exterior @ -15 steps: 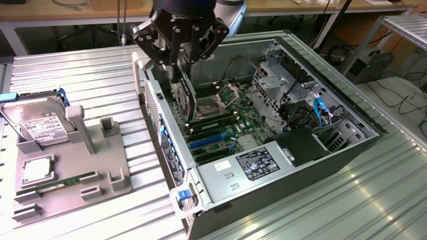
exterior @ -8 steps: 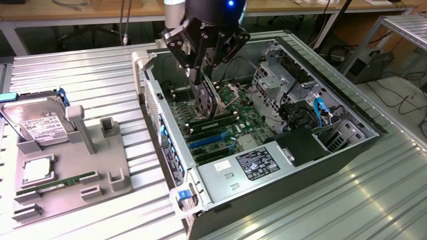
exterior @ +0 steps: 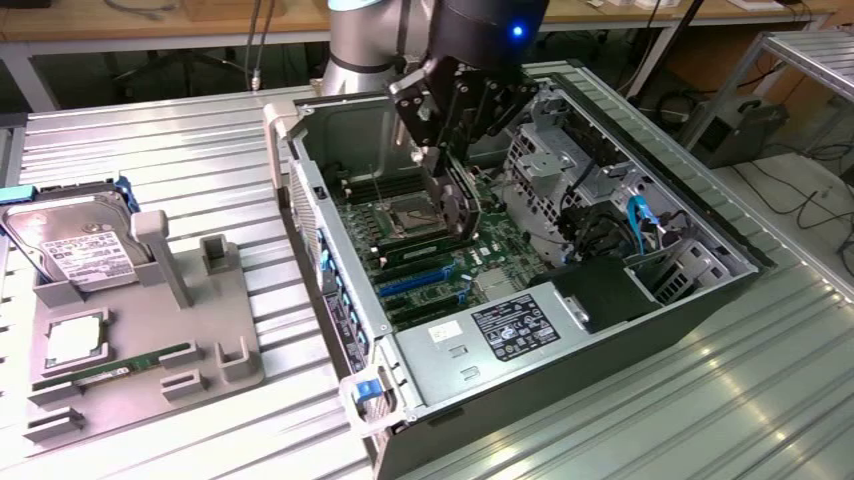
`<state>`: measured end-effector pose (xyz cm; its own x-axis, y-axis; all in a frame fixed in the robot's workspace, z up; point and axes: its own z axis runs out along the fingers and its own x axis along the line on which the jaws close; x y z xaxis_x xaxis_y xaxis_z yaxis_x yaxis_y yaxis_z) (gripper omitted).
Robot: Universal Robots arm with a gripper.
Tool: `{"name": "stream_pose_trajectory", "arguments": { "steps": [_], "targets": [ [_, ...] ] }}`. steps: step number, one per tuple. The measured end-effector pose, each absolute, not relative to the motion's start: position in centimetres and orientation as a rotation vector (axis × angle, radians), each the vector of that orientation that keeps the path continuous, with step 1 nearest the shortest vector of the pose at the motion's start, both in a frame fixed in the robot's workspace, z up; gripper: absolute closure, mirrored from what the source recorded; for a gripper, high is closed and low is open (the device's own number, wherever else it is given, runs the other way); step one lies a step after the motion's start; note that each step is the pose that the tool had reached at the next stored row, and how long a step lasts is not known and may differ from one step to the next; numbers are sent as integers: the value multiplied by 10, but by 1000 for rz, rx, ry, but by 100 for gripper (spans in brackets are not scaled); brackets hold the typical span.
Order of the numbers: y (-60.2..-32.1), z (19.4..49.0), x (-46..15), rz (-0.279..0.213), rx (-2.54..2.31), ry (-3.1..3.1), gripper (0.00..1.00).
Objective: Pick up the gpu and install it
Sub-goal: 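Pick up the gpu and move the gpu toward the slot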
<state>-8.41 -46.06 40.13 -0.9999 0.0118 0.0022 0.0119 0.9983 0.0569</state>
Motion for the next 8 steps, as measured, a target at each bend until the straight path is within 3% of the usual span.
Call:
{"name": "stream_pose_trajectory", "arguments": {
  "steps": [8],
  "targets": [
    [-459, 387, -43, -74, -17, -3136, 74]
  ]
}}
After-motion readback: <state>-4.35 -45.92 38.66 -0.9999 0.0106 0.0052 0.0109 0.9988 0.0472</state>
